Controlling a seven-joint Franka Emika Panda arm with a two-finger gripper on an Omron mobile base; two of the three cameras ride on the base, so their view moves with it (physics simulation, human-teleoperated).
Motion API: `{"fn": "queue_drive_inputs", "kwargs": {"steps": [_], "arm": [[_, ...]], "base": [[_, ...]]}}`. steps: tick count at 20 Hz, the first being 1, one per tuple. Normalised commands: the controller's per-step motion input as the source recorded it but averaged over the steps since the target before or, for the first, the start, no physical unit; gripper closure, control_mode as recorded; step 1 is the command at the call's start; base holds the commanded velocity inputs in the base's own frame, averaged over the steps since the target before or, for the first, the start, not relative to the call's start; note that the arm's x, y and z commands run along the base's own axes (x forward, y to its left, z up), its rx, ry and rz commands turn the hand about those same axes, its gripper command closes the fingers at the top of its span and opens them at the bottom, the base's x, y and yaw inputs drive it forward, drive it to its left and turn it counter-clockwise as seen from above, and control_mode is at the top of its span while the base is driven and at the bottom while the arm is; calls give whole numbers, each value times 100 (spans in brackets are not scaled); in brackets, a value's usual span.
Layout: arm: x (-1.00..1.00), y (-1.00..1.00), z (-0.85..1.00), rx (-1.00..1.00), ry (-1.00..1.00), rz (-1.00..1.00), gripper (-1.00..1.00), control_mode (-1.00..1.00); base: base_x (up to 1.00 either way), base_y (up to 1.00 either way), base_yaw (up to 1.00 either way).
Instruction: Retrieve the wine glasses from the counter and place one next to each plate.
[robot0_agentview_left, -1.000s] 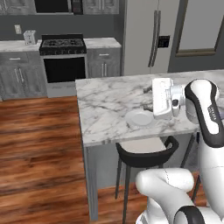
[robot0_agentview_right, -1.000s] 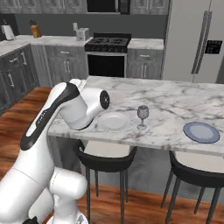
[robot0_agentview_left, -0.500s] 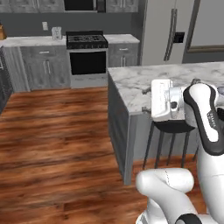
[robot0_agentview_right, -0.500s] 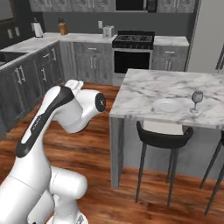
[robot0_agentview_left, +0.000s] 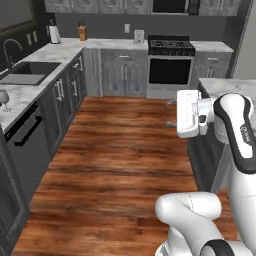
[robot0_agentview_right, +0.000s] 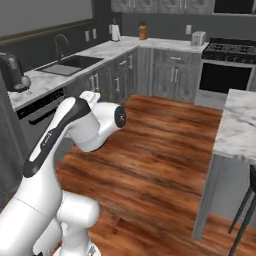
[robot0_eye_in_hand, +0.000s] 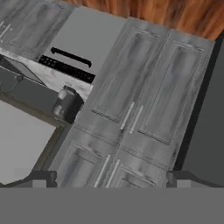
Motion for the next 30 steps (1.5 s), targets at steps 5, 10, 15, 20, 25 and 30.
{"fn": "queue_drive_inputs", "kwargs": {"steps": [5, 10, 15, 20, 25, 30], "arm": [[0, 0, 0, 0, 0, 0, -100, 100], [0, 0, 0, 0, 0, 0, -100, 100], [0, 0, 0, 0, 0, 0, -100, 100], [0, 0, 0, 0, 0, 0, -100, 100], [0, 0, 0, 0, 0, 0, -100, 100], [0, 0, 0, 0, 0, 0, -100, 100]], "base": [[0, 32, 61], [17, 1, 42], [50, -7, 20], [92, -7, 40], [100, -4, 54], [81, -19, 55]]}}
